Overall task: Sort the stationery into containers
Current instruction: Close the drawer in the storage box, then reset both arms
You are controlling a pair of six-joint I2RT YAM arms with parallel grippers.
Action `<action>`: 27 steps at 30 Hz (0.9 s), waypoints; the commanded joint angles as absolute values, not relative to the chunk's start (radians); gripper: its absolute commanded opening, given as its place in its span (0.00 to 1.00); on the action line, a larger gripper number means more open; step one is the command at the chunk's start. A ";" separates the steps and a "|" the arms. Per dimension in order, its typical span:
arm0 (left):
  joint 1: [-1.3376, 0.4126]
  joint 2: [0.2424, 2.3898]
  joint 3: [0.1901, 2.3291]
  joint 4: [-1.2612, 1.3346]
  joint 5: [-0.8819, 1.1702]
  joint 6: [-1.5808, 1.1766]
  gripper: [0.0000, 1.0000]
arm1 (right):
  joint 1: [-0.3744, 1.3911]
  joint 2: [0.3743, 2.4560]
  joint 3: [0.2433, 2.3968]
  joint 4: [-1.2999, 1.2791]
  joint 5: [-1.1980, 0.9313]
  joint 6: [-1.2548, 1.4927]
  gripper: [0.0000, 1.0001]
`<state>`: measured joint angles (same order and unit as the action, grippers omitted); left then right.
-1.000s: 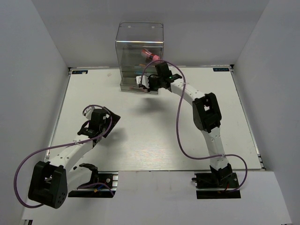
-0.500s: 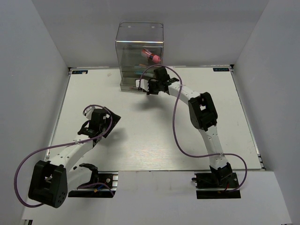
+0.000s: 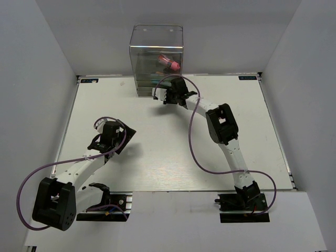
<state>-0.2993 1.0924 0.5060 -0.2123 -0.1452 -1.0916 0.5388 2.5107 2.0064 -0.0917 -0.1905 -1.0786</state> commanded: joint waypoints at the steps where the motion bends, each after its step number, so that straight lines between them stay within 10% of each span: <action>1: -0.298 1.088 0.538 -0.215 -0.140 -1.081 1.00 | 0.537 2.529 2.069 -0.014 -0.138 -1.071 0.00; 16: -0.298 1.068 0.538 -0.224 -0.140 -1.091 1.00 | 0.535 2.539 2.085 0.045 -0.116 -1.066 0.00; 22: -0.298 1.045 0.528 -0.210 -0.140 -1.079 1.00 | 0.535 2.246 1.684 0.002 -0.447 -1.039 0.02; 27: -0.298 1.005 0.480 -0.095 -0.100 -1.052 1.00 | 0.529 1.988 1.457 0.087 -0.560 -0.754 0.61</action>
<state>-0.2993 1.0466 0.4976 -0.1757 -0.1326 -1.0798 0.5339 2.1422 1.5032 -0.0006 -0.4099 -0.9405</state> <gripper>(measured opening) 0.990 0.549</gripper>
